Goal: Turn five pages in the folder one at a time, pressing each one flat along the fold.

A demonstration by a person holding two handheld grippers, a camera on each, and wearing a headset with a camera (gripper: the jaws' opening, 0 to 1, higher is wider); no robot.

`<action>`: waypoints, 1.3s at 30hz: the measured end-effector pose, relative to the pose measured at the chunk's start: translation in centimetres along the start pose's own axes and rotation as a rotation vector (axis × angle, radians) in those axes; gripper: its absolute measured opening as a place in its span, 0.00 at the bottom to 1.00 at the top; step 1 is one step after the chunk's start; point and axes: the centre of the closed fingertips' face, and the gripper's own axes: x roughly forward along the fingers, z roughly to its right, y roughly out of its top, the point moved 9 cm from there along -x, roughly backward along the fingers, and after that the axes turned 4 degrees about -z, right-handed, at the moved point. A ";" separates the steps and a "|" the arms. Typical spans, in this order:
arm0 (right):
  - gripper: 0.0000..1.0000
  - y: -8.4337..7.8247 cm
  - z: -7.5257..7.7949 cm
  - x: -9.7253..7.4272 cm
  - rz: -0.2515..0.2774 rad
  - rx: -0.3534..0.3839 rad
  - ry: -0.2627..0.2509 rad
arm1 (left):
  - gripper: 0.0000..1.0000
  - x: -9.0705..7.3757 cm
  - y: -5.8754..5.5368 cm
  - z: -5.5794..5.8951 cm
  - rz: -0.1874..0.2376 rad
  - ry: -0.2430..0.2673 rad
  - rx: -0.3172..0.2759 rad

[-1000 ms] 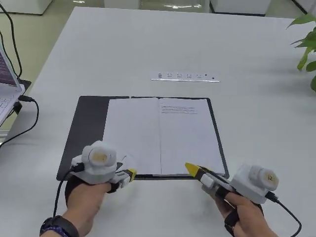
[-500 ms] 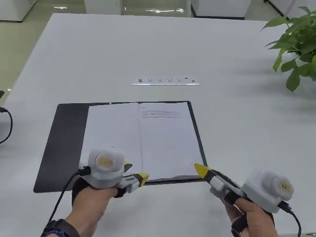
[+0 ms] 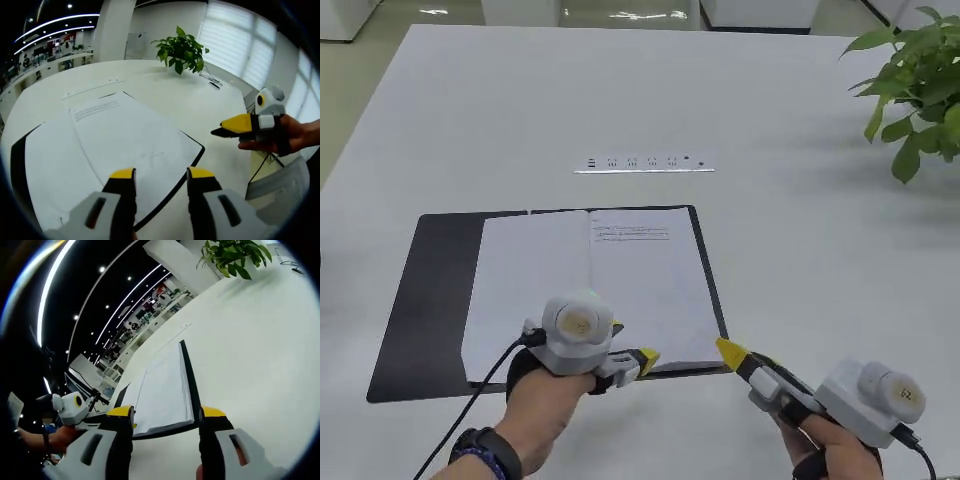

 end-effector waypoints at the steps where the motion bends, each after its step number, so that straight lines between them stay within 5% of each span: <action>1: 0.51 0.0 0.0 0.0 -0.004 -0.001 -0.001 | 0.39 0.3 0.0 0.1 0.000 -0.002 0.003; 14: 0.53 0.1 1.0 0.0 -0.038 -0.014 -0.010 | 0.44 3.8 0.9 1.1 0.012 -0.022 0.039; 16: 0.53 0.2 1.1 -0.1 -0.043 -0.022 -0.010 | 0.44 4.3 1.2 1.4 0.022 -0.022 0.086; 18: 0.54 0.1 1.0 0.0 -0.053 -0.032 -0.007 | 0.46 5.0 1.0 1.5 -0.030 -0.027 0.147; 22: 0.55 0.1 0.9 0.1 -0.077 -0.060 -0.005 | 0.46 5.5 1.0 1.5 -0.055 0.002 0.241; 26: 0.55 0.3 0.8 0.2 -0.083 -0.079 -0.001 | 0.45 5.7 0.9 1.4 -0.057 0.007 0.271; 39: 0.55 0.9 0.6 0.6 -0.086 -0.114 0.011 | 0.39 5.5 1.1 0.8 -0.056 0.014 0.237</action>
